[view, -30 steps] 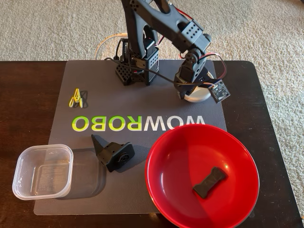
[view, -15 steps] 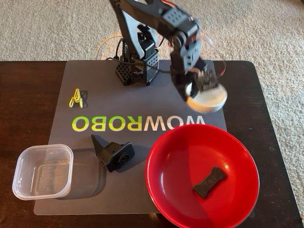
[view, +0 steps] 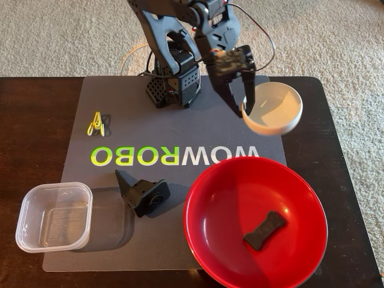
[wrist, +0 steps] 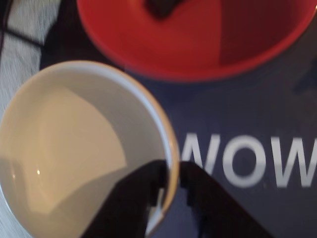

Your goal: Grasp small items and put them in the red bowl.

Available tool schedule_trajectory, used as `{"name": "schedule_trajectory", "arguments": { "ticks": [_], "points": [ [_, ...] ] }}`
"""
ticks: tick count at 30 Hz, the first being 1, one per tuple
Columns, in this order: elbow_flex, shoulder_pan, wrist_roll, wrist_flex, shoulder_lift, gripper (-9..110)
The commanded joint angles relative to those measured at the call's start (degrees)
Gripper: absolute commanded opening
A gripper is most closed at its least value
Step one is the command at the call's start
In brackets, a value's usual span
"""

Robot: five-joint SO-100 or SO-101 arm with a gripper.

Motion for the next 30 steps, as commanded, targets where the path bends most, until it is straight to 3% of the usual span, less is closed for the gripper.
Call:
{"name": "schedule_trajectory", "arguments": {
  "ticks": [1, 12, 22, 25, 28, 30],
  "points": [
    [-10.4, 7.1, -1.1, -4.2, -7.3, 0],
    [-54.7, 14.9, -18.2, 1.1, -53.3, 0],
    [-55.1, 18.5, -21.4, 1.2, -66.8, 0],
    [-52.7, 17.4, -19.0, 1.3, -66.7, 9],
    [-52.0, 16.8, -18.2, 2.5, -65.1, 26],
    [-52.0, 16.6, -18.5, 3.7, -63.8, 28]
  ]
}}
